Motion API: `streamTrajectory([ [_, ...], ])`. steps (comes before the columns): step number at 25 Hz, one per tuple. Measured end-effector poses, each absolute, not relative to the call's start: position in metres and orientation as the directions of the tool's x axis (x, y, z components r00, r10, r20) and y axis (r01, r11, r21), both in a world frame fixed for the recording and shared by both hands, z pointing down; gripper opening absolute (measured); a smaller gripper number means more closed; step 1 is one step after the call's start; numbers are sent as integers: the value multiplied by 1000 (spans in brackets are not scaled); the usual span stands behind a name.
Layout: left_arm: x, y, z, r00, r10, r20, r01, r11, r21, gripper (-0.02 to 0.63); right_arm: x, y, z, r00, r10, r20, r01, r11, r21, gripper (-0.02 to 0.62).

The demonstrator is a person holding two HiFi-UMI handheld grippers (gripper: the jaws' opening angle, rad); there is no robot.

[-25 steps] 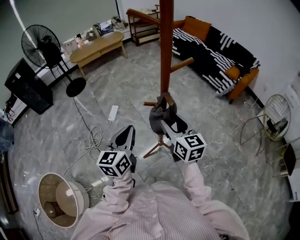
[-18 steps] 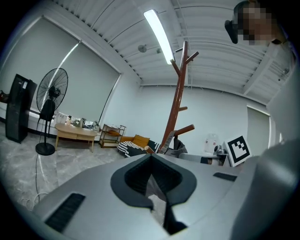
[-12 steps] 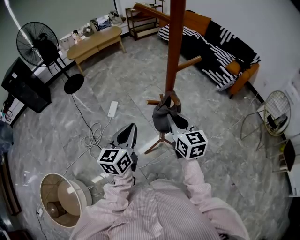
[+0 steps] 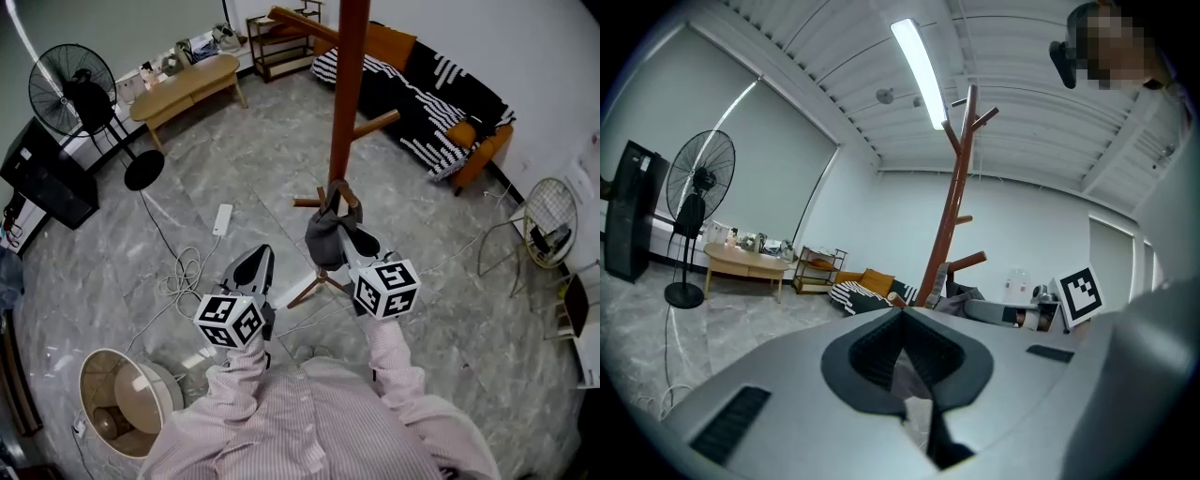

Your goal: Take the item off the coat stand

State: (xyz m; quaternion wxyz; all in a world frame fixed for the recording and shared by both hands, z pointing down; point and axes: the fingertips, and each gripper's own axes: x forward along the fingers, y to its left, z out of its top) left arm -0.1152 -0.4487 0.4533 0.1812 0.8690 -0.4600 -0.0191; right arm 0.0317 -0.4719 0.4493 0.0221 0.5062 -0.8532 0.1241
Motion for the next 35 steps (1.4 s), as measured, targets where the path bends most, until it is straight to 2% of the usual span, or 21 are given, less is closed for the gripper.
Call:
streamTrajectory([
  [35, -83, -430, 433, 638, -767, 71, -745, -592, 306, 2, 52, -414, 389, -525, -851, 31, -846, 517, -129, 25],
])
